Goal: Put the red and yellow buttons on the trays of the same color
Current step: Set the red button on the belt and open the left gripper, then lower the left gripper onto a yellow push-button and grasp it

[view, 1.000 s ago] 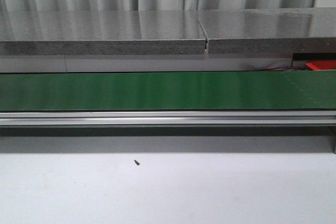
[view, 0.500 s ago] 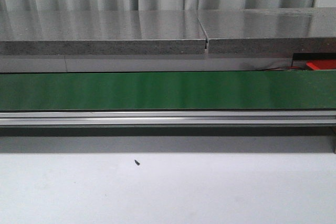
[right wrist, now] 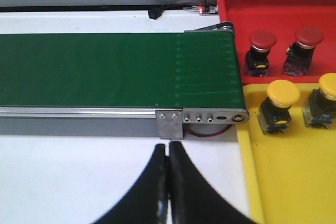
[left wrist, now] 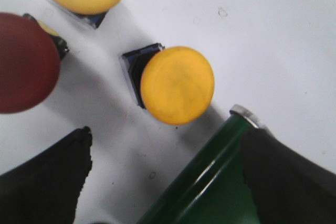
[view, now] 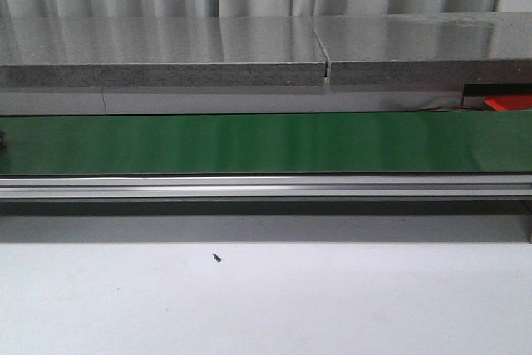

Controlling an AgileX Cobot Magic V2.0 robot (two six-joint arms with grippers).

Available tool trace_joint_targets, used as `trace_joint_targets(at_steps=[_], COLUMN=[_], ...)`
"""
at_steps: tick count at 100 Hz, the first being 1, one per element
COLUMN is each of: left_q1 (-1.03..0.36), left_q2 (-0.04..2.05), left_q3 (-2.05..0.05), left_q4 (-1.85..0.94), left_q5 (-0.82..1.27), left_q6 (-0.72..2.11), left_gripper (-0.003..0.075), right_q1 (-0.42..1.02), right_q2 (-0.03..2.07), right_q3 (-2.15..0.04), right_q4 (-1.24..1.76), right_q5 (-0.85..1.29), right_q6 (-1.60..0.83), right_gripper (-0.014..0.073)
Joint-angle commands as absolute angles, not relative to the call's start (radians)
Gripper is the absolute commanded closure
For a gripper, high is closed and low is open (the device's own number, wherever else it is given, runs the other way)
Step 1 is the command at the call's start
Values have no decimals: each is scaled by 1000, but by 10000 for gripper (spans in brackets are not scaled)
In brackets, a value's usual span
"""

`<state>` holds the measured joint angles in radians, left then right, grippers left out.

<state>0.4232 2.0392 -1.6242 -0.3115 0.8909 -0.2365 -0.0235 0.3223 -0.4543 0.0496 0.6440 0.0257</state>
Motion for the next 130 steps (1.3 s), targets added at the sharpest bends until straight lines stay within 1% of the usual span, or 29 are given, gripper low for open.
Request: trace_joint_targets(at_steps=[1, 61, 68, 83, 92, 99, 130], left_q1=[427, 427, 427, 427, 427, 427, 431], left_q2=[1994, 2076, 2078, 2078, 2078, 2078, 1982], left_q3=[-1677, -1697, -1697, -1697, -1697, -1697, -1697], left_q4=[-335, -404, -403, -403, -403, -403, -403], left_q5=[839, 776, 774, 769, 769, 772, 773], left_q6=[-259, -282, -282, -279, -278, -270, -213], left_gripper=[174, 179, 224, 384, 436, 449, 449], right_q1=[-22, -22, -22, -22, -22, -22, -22], right_q2=[323, 323, 323, 323, 323, 323, 323], right_q3=[-481, -481, -481, -481, -481, -481, -481], right_q4=[47, 47, 47, 47, 47, 47, 47], right_q5=[575, 575, 575, 575, 575, 575, 575], right_q6=[24, 24, 24, 24, 24, 24, 24], right_gripper=[662, 662, 662, 662, 662, 662, 662])
